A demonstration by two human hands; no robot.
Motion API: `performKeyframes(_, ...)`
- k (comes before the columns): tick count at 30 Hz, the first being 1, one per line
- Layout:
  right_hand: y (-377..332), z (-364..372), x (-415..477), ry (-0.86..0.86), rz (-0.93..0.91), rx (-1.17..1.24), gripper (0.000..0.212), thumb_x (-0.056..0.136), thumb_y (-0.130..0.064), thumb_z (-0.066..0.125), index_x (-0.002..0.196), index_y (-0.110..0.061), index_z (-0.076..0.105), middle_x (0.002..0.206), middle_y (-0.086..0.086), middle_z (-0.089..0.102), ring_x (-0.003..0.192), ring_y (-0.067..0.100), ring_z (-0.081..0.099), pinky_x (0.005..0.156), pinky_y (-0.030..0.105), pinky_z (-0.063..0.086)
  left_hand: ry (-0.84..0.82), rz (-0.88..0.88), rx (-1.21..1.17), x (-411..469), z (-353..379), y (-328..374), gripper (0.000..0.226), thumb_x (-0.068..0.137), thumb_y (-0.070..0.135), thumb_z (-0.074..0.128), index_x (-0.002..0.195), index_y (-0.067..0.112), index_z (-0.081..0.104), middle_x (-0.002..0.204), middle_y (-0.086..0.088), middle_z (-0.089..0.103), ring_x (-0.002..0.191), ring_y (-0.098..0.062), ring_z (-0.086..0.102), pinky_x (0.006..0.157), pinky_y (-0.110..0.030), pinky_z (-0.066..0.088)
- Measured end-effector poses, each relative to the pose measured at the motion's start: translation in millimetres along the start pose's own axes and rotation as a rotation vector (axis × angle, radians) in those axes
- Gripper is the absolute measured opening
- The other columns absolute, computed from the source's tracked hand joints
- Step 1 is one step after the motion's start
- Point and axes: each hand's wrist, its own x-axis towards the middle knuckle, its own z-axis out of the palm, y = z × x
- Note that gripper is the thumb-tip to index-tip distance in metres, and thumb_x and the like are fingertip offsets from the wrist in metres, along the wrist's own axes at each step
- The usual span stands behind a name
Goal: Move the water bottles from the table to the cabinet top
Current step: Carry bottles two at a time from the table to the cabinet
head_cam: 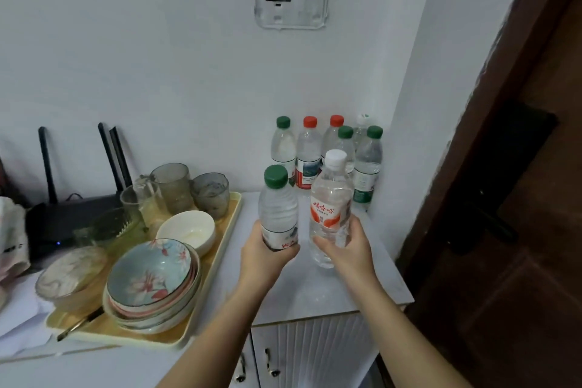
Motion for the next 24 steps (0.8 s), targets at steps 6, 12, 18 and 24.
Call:
performKeyframes(6, 19, 4, 20, -0.035, 0.012, -0.008, 0.059, 0.073, -0.004, 0.083, 0.115, -0.029, 0.052, 0.11, -0.018, 0.064, 0.097, -0.012, 0.062, 0.078, 0.005, 0.047, 0.045, -0.06, 0.054, 20, 8, -11, 0.049, 0.062, 0.026, 0.083, 0.105, 0.028, 0.06, 0.094, 0.01, 0.07, 0.087, -0.009, 0.066, 0.075, -0.037, 0.058)
performKeyframes(12, 36, 5, 38, -0.09, 0.005, -0.002, 0.056, 0.073, -0.004, 0.083, 0.112, -0.031, 0.054, 0.114, -0.013, 0.065, 0.102, -0.008, 0.062, 0.085, 0.011, 0.049, 0.052, -0.108, 0.053, 31, 20, -18, 0.049, 0.064, 0.022, 0.084, 0.106, 0.026, 0.059, 0.094, 0.01, 0.069, 0.085, -0.005, 0.064, 0.064, -0.019, 0.048)
performKeyframes(18, 48, 4, 54, -0.142, 0.008, 0.015, 0.059, 0.073, -0.002, 0.082, 0.117, -0.028, 0.053, 0.115, -0.01, 0.066, 0.104, -0.001, 0.064, 0.085, 0.014, 0.05, 0.039, -0.125, 0.046, 40, 28, -22, 0.05, 0.065, 0.019, 0.084, 0.107, 0.027, 0.059, 0.094, 0.011, 0.068, 0.086, -0.005, 0.064, 0.066, -0.019, 0.049)
performKeyframes(24, 54, 0, 69, -0.235, 0.017, -0.012, 0.066, 0.071, -0.002, 0.083, 0.122, -0.03, 0.052, 0.12, -0.009, 0.065, 0.112, 0.003, 0.062, 0.098, 0.028, 0.05, 0.006, -0.11, 0.066, 49, 28, -26, 0.052, 0.065, 0.023, 0.084, 0.11, 0.03, 0.058, 0.097, 0.013, 0.068, 0.09, -0.005, 0.064, 0.071, -0.023, 0.051)
